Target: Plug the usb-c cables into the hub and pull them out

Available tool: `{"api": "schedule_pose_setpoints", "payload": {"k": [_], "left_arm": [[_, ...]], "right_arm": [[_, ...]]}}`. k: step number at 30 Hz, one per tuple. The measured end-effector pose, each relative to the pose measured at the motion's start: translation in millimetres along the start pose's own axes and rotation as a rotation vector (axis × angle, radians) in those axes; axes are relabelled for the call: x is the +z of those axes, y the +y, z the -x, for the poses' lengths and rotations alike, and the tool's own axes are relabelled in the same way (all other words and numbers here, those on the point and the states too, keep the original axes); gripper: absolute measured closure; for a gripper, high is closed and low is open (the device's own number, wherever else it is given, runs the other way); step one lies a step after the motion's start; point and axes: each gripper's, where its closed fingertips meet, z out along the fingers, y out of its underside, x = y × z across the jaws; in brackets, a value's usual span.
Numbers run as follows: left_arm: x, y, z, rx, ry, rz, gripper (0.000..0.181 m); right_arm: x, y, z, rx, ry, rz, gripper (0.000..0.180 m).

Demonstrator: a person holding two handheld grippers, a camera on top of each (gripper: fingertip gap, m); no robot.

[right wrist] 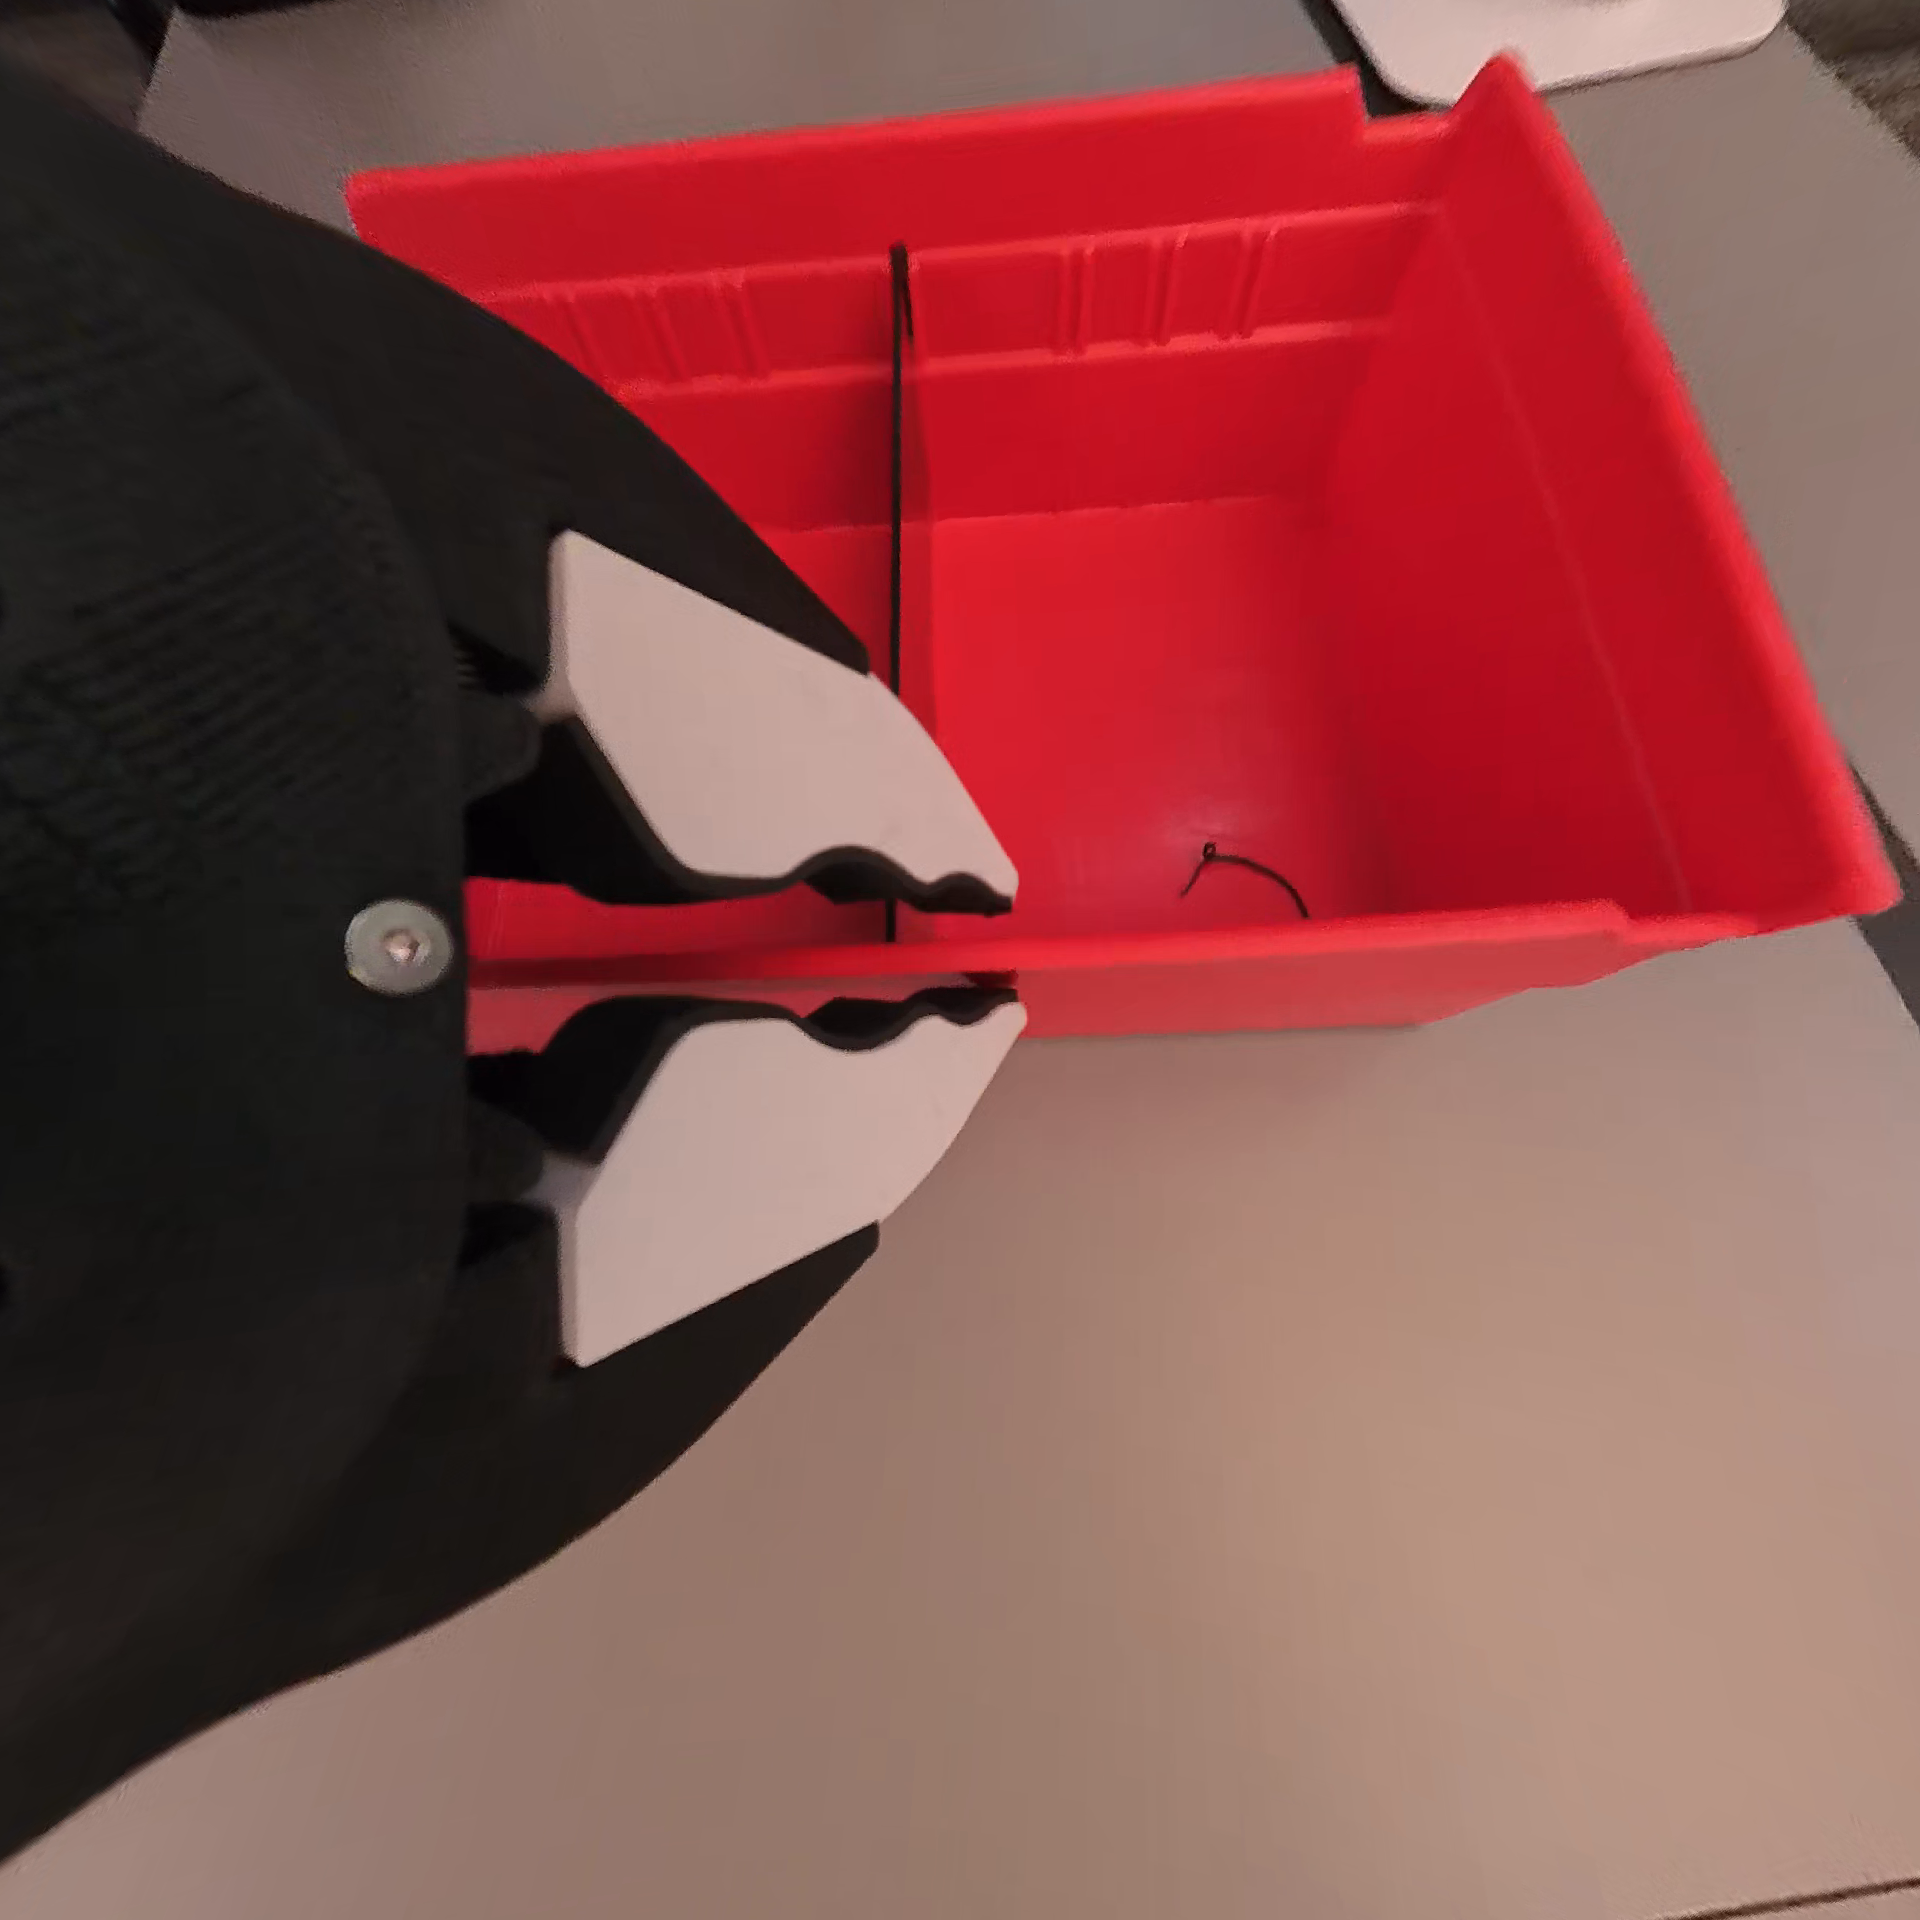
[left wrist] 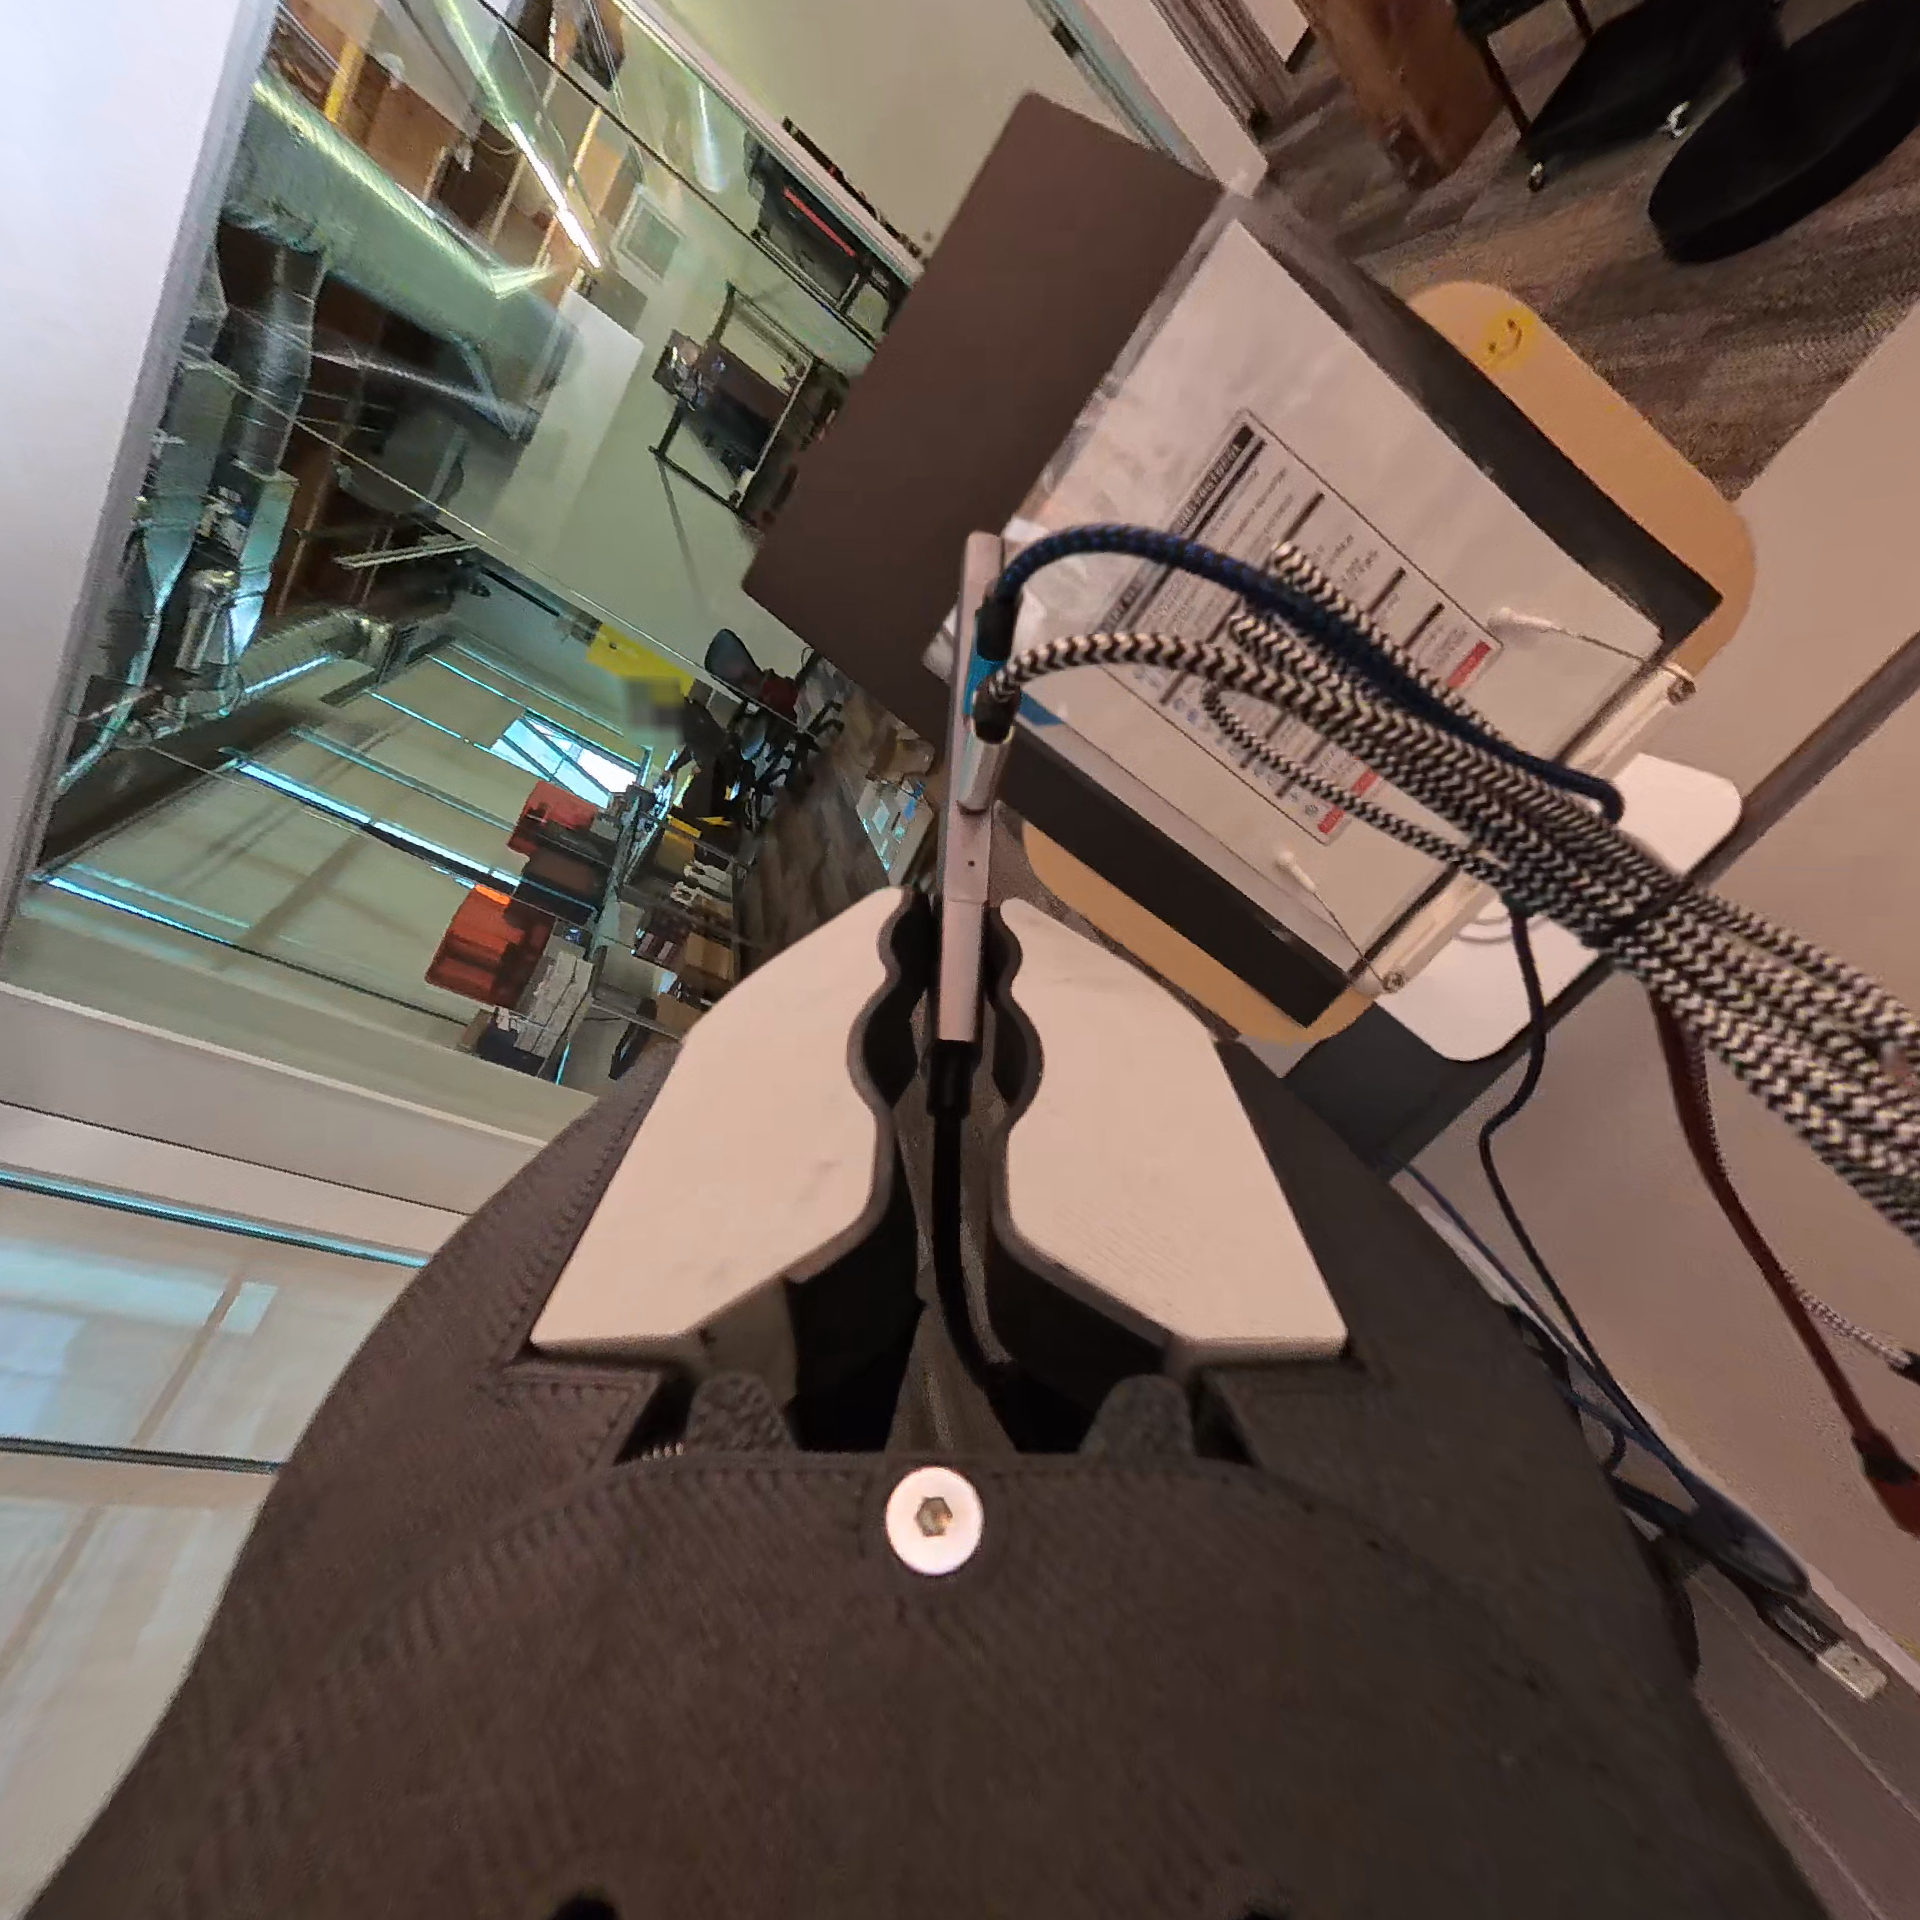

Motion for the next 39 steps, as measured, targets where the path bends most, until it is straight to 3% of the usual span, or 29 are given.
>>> {"api": "schedule_pose_setpoints", "payload": {"k": [9, 16, 21, 25, 31, 34, 39], "left_arm": [[-14.4, -44.9, 60.4, -0.080, -0.053, -0.018, 0.171], [-35.0, -102.3, 102.6, -0.125, -0.126, -0.054, 0.171], [-62.9, -159.1, 126.9, -0.129, -0.155, -0.074, 0.171], [-86.3, -198.3, 138.3, -0.098, -0.195, -0.070, 0.171], [-122.1, -237.7, 150.4, -0.078, -0.243, -0.057, 0.171], [-139.0, -244.4, 153.8, -0.066, -0.263, -0.041, 0.171], [-164.2, -253.4, 153.6, -0.057, -0.272, -0.055, 0.171]], "right_arm": [[-49.9, -35.4, 20.6, -0.048, 0.010, -0.254, 0.153], [-97.9, -57.6, 81.9, -0.270, -0.065, -0.477, 0.151], [-134.1, -55.6, 202.3, -0.552, -0.447, -0.651, 0.143], [-147.2, -19.6, 302.7, -0.739, -0.818, -0.630, 0.126], [-109.3, 47.2, 427.4, -0.896, -1.111, -0.441, 0.121], [-57.4, 79.6, 488.3, -0.806, -1.204, -0.370, 0.120], [38.6, 156.6, 555.2, -0.583, -1.274, -0.077, 0.115]]}}
